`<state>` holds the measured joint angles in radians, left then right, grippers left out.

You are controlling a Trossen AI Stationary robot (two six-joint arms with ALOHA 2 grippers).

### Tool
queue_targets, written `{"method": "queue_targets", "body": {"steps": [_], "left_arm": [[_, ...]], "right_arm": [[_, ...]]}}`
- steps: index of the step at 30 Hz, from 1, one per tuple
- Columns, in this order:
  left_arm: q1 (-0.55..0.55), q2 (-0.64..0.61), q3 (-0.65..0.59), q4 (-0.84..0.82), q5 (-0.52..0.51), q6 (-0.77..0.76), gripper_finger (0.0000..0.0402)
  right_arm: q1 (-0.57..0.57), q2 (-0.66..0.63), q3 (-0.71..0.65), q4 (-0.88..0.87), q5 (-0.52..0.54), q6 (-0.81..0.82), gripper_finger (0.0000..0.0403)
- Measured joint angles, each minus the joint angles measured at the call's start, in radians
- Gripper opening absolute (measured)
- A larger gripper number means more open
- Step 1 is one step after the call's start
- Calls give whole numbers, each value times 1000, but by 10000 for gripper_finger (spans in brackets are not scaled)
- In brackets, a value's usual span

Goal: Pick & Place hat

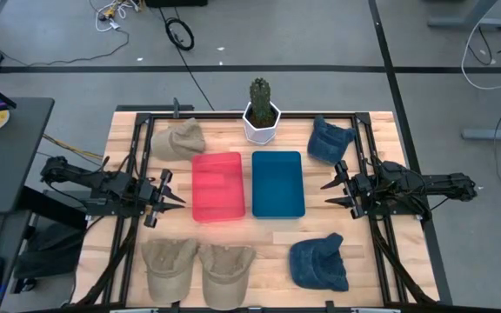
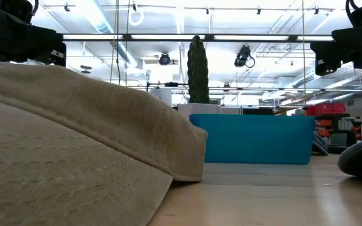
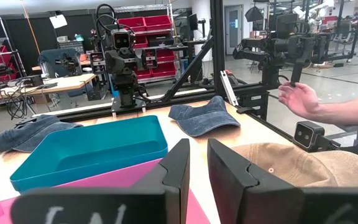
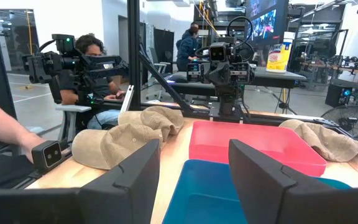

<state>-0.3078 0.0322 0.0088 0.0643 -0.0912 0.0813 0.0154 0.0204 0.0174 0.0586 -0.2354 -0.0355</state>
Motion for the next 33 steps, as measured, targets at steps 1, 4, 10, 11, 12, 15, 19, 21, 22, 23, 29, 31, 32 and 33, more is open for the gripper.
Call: {"method": "queue_targets", "body": {"steps": [1, 4, 10, 11, 12, 15, 19, 21, 22, 23, 29, 31, 32, 33], "left_arm": [[0, 0, 0, 0, 0, 0, 60], [0, 0, 0, 0, 0, 0, 60], [0, 0, 0, 0, 0, 0, 60], [0, 0, 0, 0, 0, 0, 60], [0, 0, 0, 0, 0, 0, 60], [0, 0, 0, 0, 0, 0, 60], [0, 0, 0, 0, 0, 0, 60], [0, 0, 0, 0, 0, 0, 60], [0, 0, 0, 0, 0, 0, 60], [0, 0, 0, 0, 0, 0, 60], [0, 0, 0, 0, 0, 0, 60], [0, 0, 0, 0, 0, 0, 60], [0, 0, 0, 0, 0, 0, 60], [0, 0, 0, 0, 0, 0, 60]], "right_arm": [[0, 0, 0, 1, 0, 0, 194], [0, 0, 0, 16, 0, -7, 194], [0, 0, 0, 117, 0, -98, 194], [0, 0, 0, 137, 0, -95, 194], [0, 0, 0, 153, 0, -87, 194], [0, 0, 0, 240, 0, -85, 194], [0, 0, 0, 447, 0, -138, 194], [0, 0, 0, 564, 0, -187, 194], [0, 0, 0, 617, 0, -192, 194], [0, 0, 0, 664, 0, -190, 194], [1, 0, 0, 805, -2, -120, 194], [2, 0, 0, 879, -8, -87, 194], [2, 0, 0, 936, -8, -99, 194], [2, 0, 0, 1000, -9, -120, 194]]}}
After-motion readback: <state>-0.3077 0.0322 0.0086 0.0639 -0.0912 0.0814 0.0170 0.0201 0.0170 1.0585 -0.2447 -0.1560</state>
